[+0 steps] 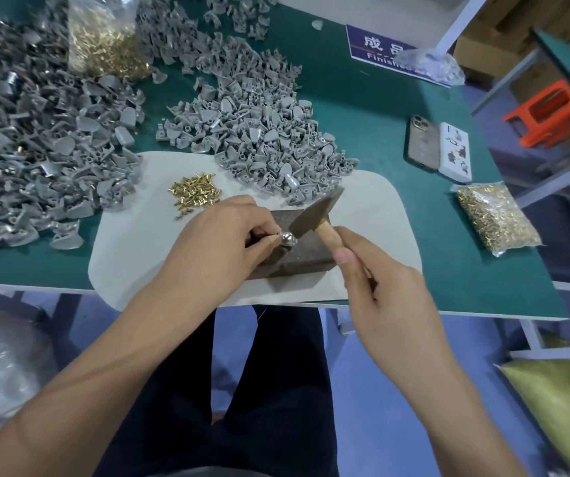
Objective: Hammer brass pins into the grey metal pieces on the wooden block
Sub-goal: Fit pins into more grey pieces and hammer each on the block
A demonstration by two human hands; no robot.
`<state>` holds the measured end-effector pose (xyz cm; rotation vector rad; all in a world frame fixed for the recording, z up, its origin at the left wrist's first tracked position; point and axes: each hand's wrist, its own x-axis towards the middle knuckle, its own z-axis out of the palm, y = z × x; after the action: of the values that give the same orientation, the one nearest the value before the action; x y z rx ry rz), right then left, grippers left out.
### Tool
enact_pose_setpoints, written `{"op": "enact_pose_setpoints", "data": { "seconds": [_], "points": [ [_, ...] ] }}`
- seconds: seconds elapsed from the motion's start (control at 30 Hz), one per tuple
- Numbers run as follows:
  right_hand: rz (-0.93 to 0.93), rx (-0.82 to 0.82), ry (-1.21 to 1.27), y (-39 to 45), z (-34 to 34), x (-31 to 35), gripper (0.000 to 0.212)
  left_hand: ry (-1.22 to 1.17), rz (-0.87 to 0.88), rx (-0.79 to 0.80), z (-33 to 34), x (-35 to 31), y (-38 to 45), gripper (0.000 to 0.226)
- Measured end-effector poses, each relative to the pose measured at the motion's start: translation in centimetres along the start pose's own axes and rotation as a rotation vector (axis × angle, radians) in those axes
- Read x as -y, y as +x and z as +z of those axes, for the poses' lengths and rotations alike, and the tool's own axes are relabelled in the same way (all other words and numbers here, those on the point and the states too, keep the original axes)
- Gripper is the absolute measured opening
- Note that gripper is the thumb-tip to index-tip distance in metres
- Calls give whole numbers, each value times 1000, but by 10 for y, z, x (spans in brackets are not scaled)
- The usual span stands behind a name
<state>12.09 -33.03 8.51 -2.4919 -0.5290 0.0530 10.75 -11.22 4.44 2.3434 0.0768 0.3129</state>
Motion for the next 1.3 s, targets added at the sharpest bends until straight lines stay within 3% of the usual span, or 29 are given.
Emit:
{"op": "enact_pose_setpoints", "data": {
  "seconds": [0.23,0.3,0.43,0.57,0.63,0.77,0.83,0.97,1.13,1.3],
  "points": [
    [-73,-303,241,-11,-2,9,36,5,-23,12,0,0,1,8],
    [10,-261,249,-16,10,8,41,21,-33,13,-1,0,1,5],
    [29,-13,93,-17,17,2,42,36,-20,1,-2,-2,-1,2],
    [8,-211,174,-11,7,-2,40,31,-26,5,-3,-2,-1,2],
    [7,-226,184,-10,9,1,40,26,-31,5,-2,-1,-1,3],
    [61,38,41,-5,10,-3,42,41,-20,13,-3,-1,1,4],
    [22,-8,-6,-2,2,-3,38,44,-23,22,-3,-1,2,3],
    [-50,-208,153,-2,-5,5,36,25,-30,17,-3,0,1,4],
    [55,35,28,-6,14,-2,44,39,-19,19,-3,-1,2,5],
    [-31,-169,139,-8,2,-1,37,19,-22,23,-3,-1,2,7]
  ]
}}
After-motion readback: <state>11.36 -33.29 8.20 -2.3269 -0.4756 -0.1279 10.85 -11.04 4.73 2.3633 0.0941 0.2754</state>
